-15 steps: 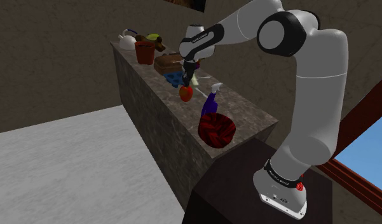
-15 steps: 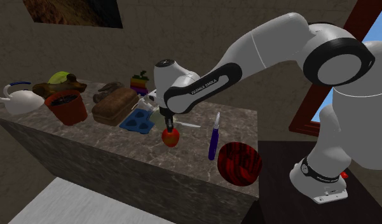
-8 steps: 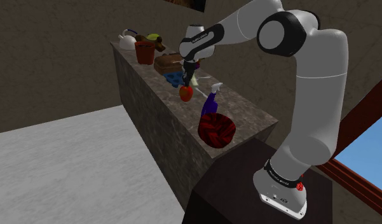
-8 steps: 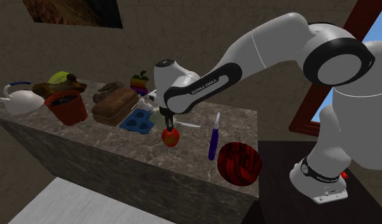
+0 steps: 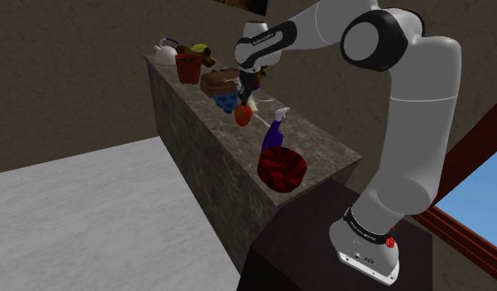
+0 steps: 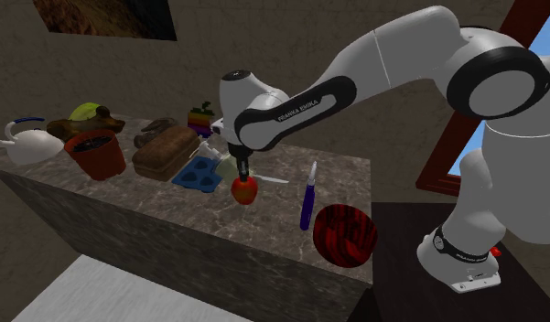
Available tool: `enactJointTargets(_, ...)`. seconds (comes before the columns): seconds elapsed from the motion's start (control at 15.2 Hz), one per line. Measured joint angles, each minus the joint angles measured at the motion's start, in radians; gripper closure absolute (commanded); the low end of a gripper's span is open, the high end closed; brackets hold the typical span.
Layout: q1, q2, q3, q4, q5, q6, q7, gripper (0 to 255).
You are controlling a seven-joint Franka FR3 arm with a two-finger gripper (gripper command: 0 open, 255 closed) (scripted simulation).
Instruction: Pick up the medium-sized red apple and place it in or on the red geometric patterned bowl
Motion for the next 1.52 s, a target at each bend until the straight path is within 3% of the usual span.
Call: enactJointTargets(1.52, 0.003, -0.081, -0.009, 0.197, -0.018, -0.276, 0.005, 255)
